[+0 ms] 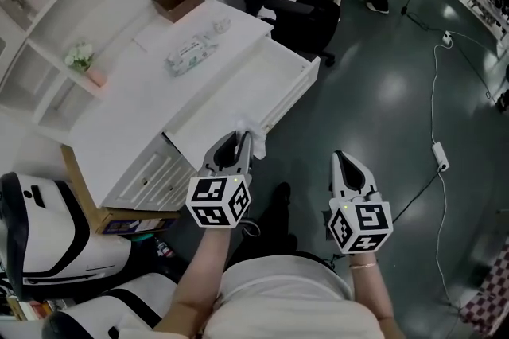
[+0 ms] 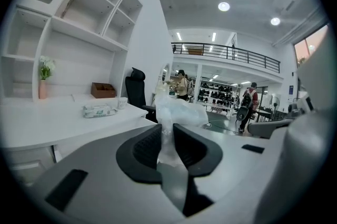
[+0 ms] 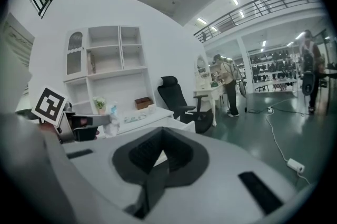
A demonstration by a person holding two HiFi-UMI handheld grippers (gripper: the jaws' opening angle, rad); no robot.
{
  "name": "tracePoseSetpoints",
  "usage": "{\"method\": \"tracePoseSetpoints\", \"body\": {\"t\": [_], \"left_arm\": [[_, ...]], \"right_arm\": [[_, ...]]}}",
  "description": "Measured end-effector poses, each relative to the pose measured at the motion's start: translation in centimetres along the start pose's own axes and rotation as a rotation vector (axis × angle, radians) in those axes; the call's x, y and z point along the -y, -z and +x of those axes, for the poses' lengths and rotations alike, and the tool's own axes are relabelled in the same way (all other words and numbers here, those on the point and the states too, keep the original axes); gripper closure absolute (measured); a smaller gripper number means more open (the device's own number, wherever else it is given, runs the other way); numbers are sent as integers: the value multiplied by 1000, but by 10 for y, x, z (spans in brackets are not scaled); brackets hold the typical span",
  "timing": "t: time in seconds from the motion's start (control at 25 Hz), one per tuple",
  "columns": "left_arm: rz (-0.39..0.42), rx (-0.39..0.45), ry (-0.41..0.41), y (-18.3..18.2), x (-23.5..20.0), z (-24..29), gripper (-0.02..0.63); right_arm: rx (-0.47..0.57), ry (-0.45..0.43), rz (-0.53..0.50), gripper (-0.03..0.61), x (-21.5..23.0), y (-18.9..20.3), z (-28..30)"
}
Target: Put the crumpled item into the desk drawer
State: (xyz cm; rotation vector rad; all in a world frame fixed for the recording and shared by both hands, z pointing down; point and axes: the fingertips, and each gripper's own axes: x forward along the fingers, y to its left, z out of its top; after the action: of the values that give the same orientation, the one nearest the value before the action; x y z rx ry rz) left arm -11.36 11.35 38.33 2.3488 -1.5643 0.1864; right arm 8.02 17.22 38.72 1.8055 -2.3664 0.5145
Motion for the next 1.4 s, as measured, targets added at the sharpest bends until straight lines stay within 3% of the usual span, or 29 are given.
{"method": "tracePoseSetpoints", "body": {"t": [0.68, 1.4], "left_arm": [[-34, 8, -12, -63, -72, 147, 552], [-33, 16, 31, -96, -107, 222, 552]], "right_arm": [[-63, 27, 11, 577, 31, -46, 149], [-48, 59, -10, 577, 36, -79, 221]]}}
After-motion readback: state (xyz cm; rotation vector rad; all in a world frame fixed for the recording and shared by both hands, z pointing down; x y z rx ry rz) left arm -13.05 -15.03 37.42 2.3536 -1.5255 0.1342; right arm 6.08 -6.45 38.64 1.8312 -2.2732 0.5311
